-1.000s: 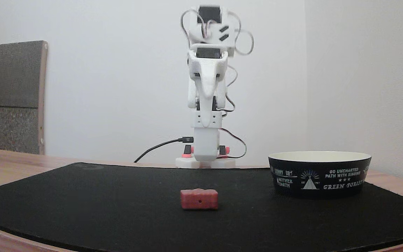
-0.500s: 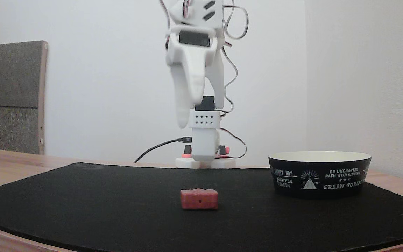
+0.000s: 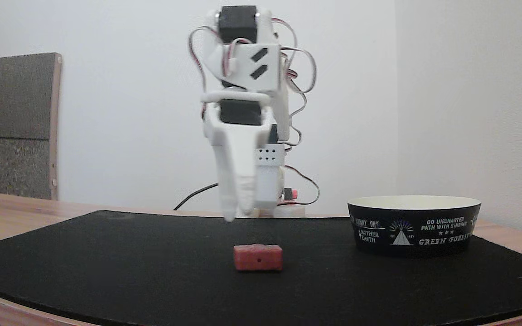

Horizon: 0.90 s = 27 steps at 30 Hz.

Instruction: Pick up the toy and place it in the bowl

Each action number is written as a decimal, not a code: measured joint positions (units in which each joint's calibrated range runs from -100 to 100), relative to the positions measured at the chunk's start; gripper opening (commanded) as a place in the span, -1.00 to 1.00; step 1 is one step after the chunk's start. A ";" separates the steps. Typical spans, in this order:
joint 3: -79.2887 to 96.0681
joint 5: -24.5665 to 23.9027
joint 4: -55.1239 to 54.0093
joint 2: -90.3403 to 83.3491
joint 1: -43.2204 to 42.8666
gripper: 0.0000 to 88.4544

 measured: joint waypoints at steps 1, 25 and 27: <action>-0.09 0.00 0.00 0.42 -0.42 -0.08; -0.09 -3.66 -3.29 6.16 -1.08 -0.56; -0.09 -3.66 -3.46 6.16 -1.08 -0.60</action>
